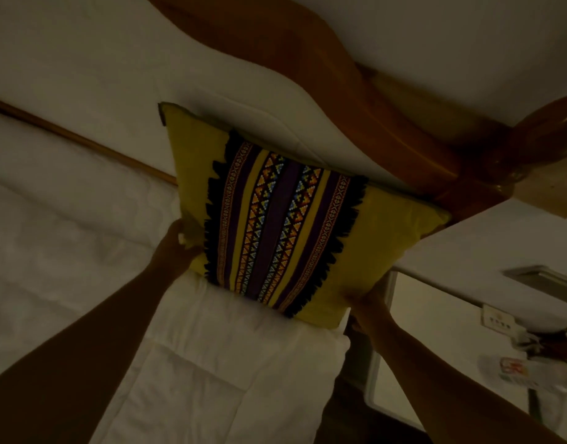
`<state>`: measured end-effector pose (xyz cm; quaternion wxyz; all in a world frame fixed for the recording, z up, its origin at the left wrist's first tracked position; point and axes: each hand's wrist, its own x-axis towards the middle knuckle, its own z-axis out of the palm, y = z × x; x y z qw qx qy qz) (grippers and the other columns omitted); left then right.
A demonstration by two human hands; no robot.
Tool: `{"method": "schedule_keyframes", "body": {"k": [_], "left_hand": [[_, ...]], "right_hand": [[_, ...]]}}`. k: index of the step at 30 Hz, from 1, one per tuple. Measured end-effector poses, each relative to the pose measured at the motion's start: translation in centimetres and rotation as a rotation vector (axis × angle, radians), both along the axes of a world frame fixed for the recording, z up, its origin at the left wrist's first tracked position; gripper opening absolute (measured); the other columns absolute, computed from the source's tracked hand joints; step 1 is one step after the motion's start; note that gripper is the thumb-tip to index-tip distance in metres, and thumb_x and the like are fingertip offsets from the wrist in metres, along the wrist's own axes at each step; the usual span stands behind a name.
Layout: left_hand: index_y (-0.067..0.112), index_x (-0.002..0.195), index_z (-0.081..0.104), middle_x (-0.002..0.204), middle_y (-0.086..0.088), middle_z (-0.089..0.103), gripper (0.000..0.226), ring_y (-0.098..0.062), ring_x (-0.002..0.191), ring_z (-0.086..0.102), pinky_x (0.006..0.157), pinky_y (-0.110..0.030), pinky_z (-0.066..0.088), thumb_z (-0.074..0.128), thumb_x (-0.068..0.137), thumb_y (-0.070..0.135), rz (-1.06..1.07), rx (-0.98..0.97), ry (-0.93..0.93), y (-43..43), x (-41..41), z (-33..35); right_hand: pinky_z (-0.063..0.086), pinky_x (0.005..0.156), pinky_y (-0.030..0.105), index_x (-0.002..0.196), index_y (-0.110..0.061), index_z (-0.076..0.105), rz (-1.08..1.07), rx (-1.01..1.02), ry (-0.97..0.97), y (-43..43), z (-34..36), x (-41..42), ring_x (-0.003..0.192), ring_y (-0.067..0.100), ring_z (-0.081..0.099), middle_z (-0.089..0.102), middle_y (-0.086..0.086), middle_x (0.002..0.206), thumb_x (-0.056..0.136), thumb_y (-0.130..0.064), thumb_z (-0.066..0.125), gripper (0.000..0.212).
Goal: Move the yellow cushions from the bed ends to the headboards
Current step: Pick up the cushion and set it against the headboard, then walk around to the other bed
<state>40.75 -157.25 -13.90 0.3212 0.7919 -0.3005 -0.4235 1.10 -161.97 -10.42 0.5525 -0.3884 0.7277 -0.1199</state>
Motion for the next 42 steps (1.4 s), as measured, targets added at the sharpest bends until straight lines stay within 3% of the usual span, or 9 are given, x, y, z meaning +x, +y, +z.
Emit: {"method": "schedule_keyframes", "body": {"k": [2,4,6,11,14,19,23,30,42], "left_hand": [[0.019,0.150,0.033,0.147,-0.011,0.045,0.075,-0.032,0.129,0.049,0.100,-0.047,0.048,0.071,0.086,0.008,0.006,0.058,0.068,2.3,-0.9,0.9],[0.021,0.149,0.034,0.146,-0.012,0.045,0.074,-0.029,0.120,0.052,0.087,-0.035,0.049,0.071,0.086,0.008,0.028,0.107,0.139,4.9,-2.2,2.1],[0.021,0.148,0.036,0.143,-0.012,0.048,0.071,-0.025,0.110,0.053,0.082,-0.029,0.046,0.071,0.087,0.013,0.000,0.142,0.088,7.8,-3.7,3.7],[0.021,0.145,0.041,0.140,-0.006,0.054,0.065,-0.027,0.122,0.056,0.096,-0.031,0.047,0.071,0.087,0.024,-0.065,0.206,-0.122,15.2,-7.9,8.0],[0.024,0.145,0.043,0.142,-0.004,0.053,0.065,-0.023,0.123,0.055,0.098,-0.029,0.046,0.071,0.087,0.026,-0.028,0.229,-0.151,20.0,-10.0,10.3],[0.020,0.140,0.052,0.137,-0.002,0.058,0.062,-0.021,0.121,0.057,0.103,-0.032,0.046,0.076,0.083,0.027,0.261,0.277,-0.219,29.2,-14.7,13.5],[0.020,0.139,0.053,0.136,-0.001,0.059,0.059,-0.019,0.120,0.058,0.102,-0.031,0.047,0.074,0.084,0.030,0.465,0.333,-0.262,36.3,-21.2,15.5],[0.019,0.140,0.052,0.134,-0.005,0.060,0.058,-0.023,0.119,0.059,0.102,-0.036,0.048,0.071,0.086,0.031,0.780,0.439,-0.238,46.0,-36.0,16.4],[0.024,0.140,0.049,0.136,-0.002,0.058,0.059,-0.020,0.119,0.057,0.102,-0.034,0.046,0.068,0.086,0.039,1.250,0.534,-0.138,66.2,-55.2,18.2]], "right_hand": [[0.051,0.096,0.052,0.148,-0.012,0.034,0.018,0.184,0.060,0.8,0.3,0.2,0.124,0.037,0.053,0.049,0.017,0.142,0.092,-0.028,0.067,0.067],[0.051,0.095,0.049,0.149,-0.013,0.033,0.110,0.265,0.054,1.6,1.0,0.9,0.123,0.036,0.054,0.049,0.018,0.141,0.092,-0.030,0.068,0.069],[0.052,0.093,0.048,0.148,-0.014,0.035,0.235,0.254,0.058,2.2,2.2,2.4,0.118,0.034,0.057,0.053,0.017,0.134,0.092,-0.030,0.067,0.066],[0.054,0.083,0.045,0.131,-0.010,0.051,0.591,0.167,0.023,4.5,5.3,6.9,0.093,0.025,0.058,0.060,0.009,0.100,0.093,-0.027,0.065,0.043],[0.047,0.075,0.035,0.130,-0.007,0.052,0.884,0.066,0.039,6.6,6.7,9.0,0.098,0.027,0.059,0.060,0.013,0.110,0.092,-0.025,0.066,0.044],[0.046,0.079,0.033,0.128,-0.003,0.053,1.223,-0.127,-0.014,10.2,8.8,10.8,0.092,0.023,0.056,0.057,0.009,0.104,0.090,-0.020,0.069,0.045],[0.051,0.090,0.039,0.124,-0.011,0.055,1.453,-0.256,-0.040,13.0,10.0,10.5,0.103,0.026,0.061,0.058,0.007,0.108,0.087,-0.029,0.072,0.045],[0.041,0.080,0.025,0.121,-0.019,0.057,1.853,-0.359,-0.070,20.3,9.6,6.8,0.095,0.017,0.058,0.061,0.002,0.110,0.084,-0.039,0.073,0.045],[0.044,0.082,0.028,0.127,-0.018,0.053,2.405,-0.376,-0.250,48.4,13.4,-1.4,0.099,0.017,0.058,0.061,0.003,0.117,0.085,-0.042,0.072,0.052]]}}
